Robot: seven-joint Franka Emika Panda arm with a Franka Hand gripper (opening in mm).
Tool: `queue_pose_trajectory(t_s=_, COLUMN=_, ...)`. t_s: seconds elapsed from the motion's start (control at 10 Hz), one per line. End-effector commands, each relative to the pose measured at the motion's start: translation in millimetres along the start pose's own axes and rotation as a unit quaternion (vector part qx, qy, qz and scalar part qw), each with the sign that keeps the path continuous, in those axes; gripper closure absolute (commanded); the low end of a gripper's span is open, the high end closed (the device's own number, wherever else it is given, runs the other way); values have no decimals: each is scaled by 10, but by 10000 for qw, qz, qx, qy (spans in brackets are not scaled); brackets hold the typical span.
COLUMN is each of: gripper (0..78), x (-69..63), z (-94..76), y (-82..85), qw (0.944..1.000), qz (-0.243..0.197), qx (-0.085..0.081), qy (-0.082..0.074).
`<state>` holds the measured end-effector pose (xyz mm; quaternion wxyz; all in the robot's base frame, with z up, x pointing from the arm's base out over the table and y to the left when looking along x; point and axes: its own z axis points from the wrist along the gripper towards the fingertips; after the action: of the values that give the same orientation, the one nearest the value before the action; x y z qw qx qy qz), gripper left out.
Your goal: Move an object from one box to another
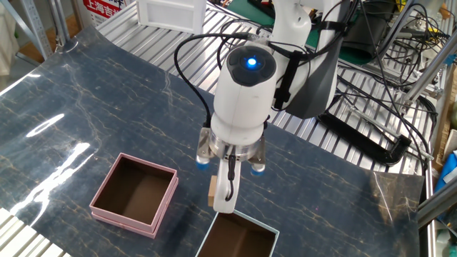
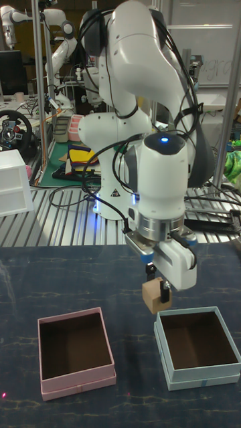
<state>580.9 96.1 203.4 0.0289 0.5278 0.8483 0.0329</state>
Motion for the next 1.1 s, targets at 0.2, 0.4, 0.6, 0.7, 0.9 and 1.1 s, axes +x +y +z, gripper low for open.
queue_pose_trajectory(t_s=0.2, gripper=762, x=-2, z=-14, y=10, qw=9979, qz=-641, qx=36, qy=18)
queue_pose_trajectory(t_s=0.4, gripper=762, x=-2, z=-14, y=10, qw=9954, qz=-953, qx=44, qy=62)
queue_pose_trajectory(t_s=0.6, gripper=762, x=-2, z=-14, y=10, qw=9898, qz=-1417, qx=26, qy=166)
queue_pose_trajectory(t_s=0.7, gripper=762, x=-2, z=-14, y=10, qw=9888, qz=-1487, qx=126, qy=77)
queue_pose_trajectory(t_s=0.9, gripper=762, x=-2, z=-14, y=10, qw=9893, qz=-1441, qx=74, qy=200)
queue_pose_trajectory(t_s=1.1, gripper=762, x=6, z=-4, y=24, qw=9911, qz=-1314, qx=98, qy=166)
